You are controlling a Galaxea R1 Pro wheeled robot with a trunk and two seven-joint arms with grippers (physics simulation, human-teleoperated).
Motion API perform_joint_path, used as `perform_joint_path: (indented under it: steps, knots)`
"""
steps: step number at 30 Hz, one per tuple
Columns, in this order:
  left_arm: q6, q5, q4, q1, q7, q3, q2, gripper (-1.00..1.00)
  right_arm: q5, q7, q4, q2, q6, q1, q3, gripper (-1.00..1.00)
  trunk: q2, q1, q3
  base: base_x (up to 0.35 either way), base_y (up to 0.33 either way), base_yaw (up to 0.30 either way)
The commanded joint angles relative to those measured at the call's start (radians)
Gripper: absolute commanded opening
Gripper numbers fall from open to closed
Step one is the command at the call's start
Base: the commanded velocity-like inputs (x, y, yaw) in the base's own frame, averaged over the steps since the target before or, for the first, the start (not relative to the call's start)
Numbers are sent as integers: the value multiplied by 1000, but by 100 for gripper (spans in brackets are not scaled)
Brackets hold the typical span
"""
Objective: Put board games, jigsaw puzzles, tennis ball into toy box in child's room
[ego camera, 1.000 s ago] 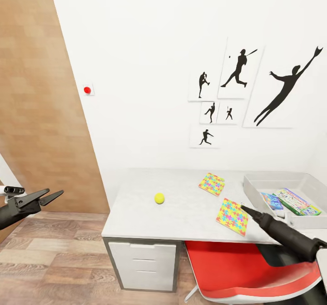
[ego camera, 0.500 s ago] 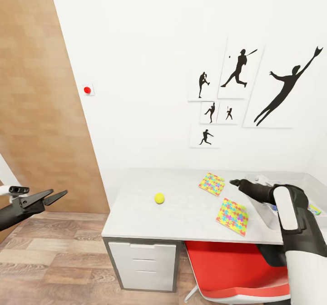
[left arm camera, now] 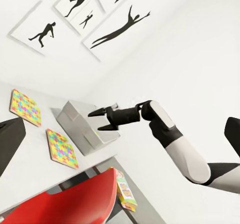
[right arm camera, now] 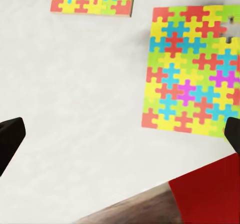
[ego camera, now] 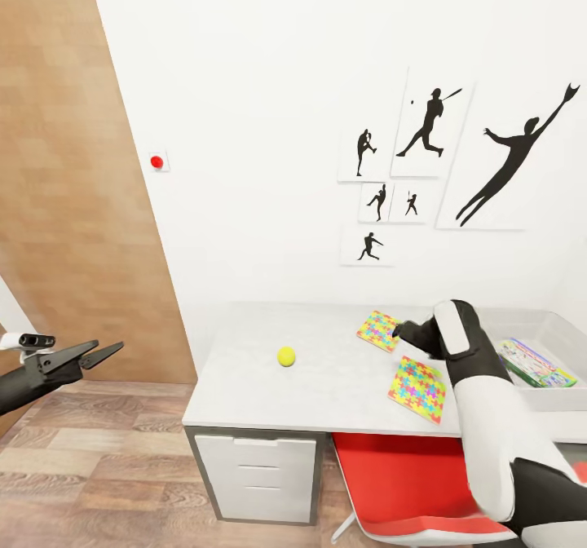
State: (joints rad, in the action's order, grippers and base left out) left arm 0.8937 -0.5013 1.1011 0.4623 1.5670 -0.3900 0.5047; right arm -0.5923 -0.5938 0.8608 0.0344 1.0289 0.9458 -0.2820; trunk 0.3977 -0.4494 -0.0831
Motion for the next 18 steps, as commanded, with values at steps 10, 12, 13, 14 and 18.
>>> perform_joint_path:
  steps: [10, 12, 13, 14, 18]
  knots:
    - [11, 0, 8, 0, 4, 0, 1, 100, -5, -53, -16, -38, -29, 11, 35, 100, 2, -1, -3, 0, 0, 0]
    - [18, -1, 17, 0, 4, -1, 1, 100, -5, -55, -15, -39, -29, 12, 40, 100, 2, -1, -4, 0, 0, 0]
    - [37, -2, 28, 5, 4, -1, 1, 100, -5, -55, -15, -40, -30, 12, 41, 100, 2, -1, -5, 0, 0, 0]
    - [53, -2, 35, 9, 4, -1, 1, 100, -5, -56, -15, -40, -30, 13, 42, 100, 2, -1, -7, 0, 0, 0]
    - [133, 0, 109, 88, 4, 41, -18, 100, -4, -55, -14, -31, -30, 16, 44, 100, 2, -1, -12, 0, 0, 0]
